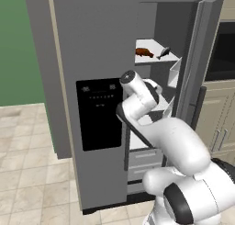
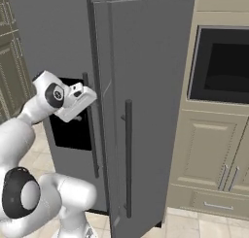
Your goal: Gather the mushroom and lemon from the fridge and place them on a tray on the dining counter. Then gather the chicken drumstick and fish from the fridge and place them on the other tray.
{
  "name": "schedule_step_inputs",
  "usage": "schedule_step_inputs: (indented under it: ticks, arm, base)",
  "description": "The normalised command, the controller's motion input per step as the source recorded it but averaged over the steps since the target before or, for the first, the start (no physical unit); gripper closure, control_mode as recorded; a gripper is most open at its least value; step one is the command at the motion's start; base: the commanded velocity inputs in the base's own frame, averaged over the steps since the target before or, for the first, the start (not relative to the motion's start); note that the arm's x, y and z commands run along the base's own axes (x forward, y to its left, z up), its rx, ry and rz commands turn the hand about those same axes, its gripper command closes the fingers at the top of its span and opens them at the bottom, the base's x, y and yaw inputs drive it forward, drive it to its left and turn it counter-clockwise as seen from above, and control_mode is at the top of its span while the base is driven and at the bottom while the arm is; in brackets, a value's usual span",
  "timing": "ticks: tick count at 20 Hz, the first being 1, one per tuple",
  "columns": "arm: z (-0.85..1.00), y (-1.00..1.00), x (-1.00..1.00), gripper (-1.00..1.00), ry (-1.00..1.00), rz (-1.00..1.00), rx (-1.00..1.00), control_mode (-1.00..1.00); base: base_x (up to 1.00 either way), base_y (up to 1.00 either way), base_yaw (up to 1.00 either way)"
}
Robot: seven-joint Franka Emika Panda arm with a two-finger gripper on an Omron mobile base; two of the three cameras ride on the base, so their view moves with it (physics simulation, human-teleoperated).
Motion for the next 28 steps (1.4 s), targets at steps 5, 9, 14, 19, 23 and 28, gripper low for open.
schedule_step_inputs:
  ticks: [5,9,14,19,23,28]
  arm:
    - [-0.14,-0.89,0.49,-1.00,0.12,-0.14,-0.05,-1.00]
    - [-0.12,-0.99,-0.11,-1.00,0.00,-0.16,-0.06,-1.00]
    - [-0.02,-0.95,-0.65,-1.00,-0.07,-0.17,-0.07,-1.00]
    - [0.00,-0.98,-0.56,-1.00,-0.06,-0.17,-0.07,-1.00]
    - [0.14,-1.00,-0.23,-1.00,-0.01,-0.15,-0.01,-1.00]
    - [0.16,-0.87,0.03,-1.00,0.00,-0.07,0.00,-1.00]
  base:
    - [0.00,0.00,0.00]
    - [0.00,0.00,0.00]
    - [0.00,0.00,0.00]
    - [0.00,0.00,0.00]
    - [0.00,0.00,0.00]
    - [0.00,0.00,0.00]
